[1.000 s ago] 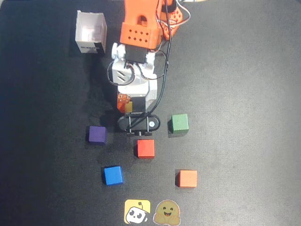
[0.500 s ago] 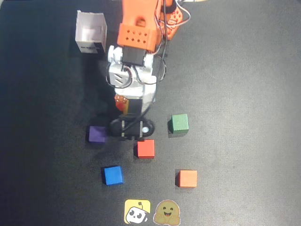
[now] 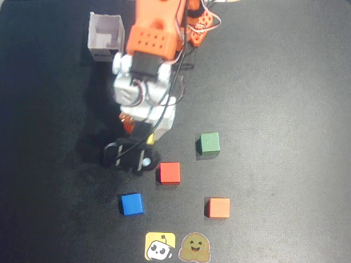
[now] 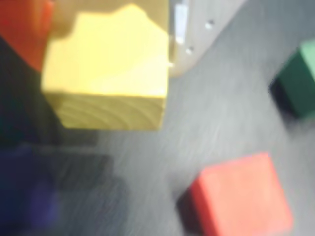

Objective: Put the yellow cube on top of the blue cube.

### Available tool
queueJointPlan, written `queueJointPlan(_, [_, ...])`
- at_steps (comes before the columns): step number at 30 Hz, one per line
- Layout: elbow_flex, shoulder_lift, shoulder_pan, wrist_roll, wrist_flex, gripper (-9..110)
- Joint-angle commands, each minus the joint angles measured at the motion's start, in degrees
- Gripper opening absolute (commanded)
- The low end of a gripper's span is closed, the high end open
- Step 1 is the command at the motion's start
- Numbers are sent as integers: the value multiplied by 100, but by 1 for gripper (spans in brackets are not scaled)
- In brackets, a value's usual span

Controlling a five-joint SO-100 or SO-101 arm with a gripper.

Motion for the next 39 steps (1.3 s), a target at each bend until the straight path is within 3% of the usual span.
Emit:
queueJointPlan(1, [-782,-343,62,62,53,12])
queueJointPlan(20, [-3059,-2496,-26,-185,-158,12])
queueJointPlan(39, [-3806,-3305,-123,-352,-396,12])
